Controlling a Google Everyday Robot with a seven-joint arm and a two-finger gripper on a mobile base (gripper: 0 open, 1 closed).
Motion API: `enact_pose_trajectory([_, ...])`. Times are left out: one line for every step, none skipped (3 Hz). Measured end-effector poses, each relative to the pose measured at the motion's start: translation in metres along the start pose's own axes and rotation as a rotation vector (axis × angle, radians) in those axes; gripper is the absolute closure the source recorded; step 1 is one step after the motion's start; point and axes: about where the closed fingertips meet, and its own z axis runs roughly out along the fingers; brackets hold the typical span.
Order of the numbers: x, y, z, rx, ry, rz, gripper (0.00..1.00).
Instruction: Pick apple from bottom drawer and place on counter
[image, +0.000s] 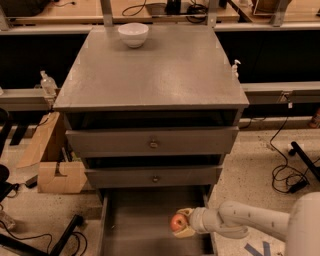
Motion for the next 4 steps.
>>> enact_pose_trajectory([-0.038,0.0,-0.078,0.011,-0.05,0.0,1.0])
enact_pose_trajectory([-0.08,-0.004,-0.144,0.035,-0.077,0.002,1.0])
enact_pose_trajectory([-0.142,-0.012,-0.221,0.101,-0.108,-0.015,1.0])
enact_pose_trajectory([-0.174,-0.019,-0.253,0.135,-0.127,-0.029,1.0])
